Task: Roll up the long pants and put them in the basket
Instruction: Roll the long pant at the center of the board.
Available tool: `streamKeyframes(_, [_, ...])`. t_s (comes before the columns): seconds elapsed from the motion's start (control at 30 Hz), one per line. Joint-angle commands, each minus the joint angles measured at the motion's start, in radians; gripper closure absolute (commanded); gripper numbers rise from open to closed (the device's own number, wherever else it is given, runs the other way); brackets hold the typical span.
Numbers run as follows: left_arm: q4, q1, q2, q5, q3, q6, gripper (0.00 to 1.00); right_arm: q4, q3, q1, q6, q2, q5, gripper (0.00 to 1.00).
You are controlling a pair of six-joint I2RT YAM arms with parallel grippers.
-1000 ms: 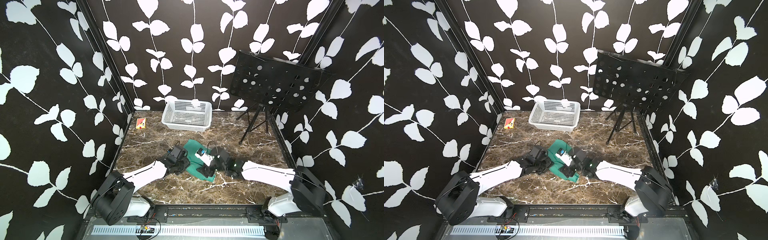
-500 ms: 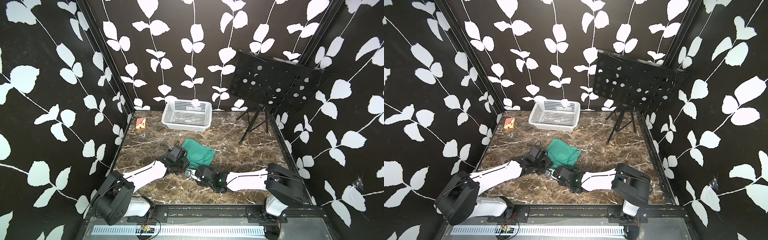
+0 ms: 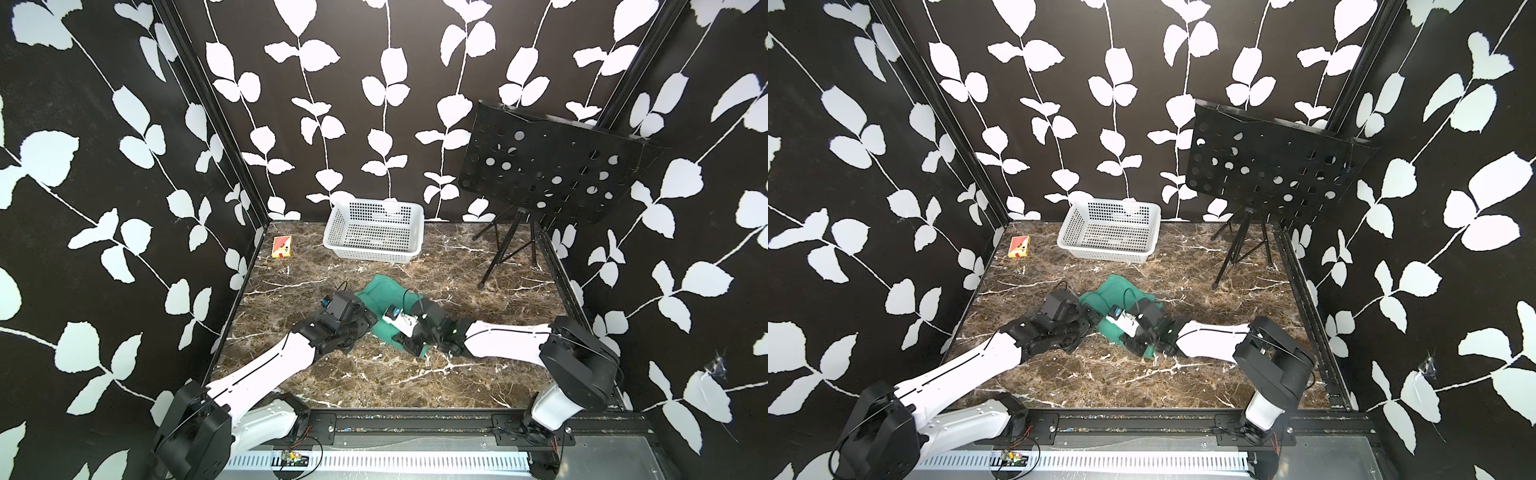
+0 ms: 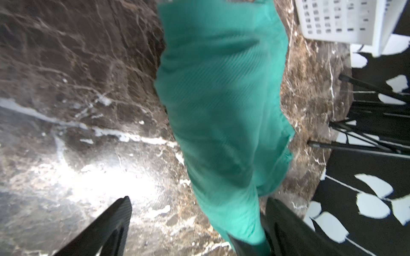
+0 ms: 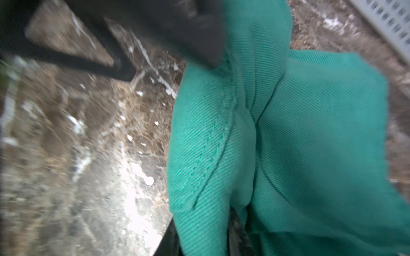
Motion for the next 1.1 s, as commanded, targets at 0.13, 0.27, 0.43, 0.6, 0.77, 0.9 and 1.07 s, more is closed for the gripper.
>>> streamKeyframes(0.13, [0.069, 0.002, 0.021, 0.056, -0.034, 0.030, 0.03, -0.030, 0.012, -0.115, 0.255, 0.114, -0.552, 0.94])
streamKeyframes(0.27, [0.096, 0.003, 0.080, 0.065, 0.002, 0.058, 0.03, 0.062, -0.019, -0.170, 0.374, 0.150, -0.653, 0.97])
streamKeyframes(0.43, [0.110, 0.003, 0.162, 0.104, 0.017, 0.049, 0.07, 0.163, -0.079, -0.237, 0.513, 0.164, -0.663, 0.98])
streamKeyframes(0.6, [0.108, 0.003, 0.258, 0.120, 0.052, 0.055, 0.10, 0.081, -0.054, -0.255, 0.546, 0.165, -0.611, 0.90])
streamKeyframes(0.77, [0.055, 0.003, 0.370, 0.135, 0.112, 0.062, 0.19, -0.076, -0.009, -0.255, 0.506, 0.072, -0.438, 0.55])
streamKeyframes(0.9, [0.060, 0.003, 0.410, 0.142, 0.125, 0.059, 0.25, -0.159, -0.025, -0.239, 0.425, -0.098, -0.174, 0.33])
streamKeyframes(1.07, [0.080, 0.003, 0.440, 0.157, 0.128, 0.052, 0.27, -0.156, -0.088, -0.042, 0.128, -0.268, 0.257, 0.15])
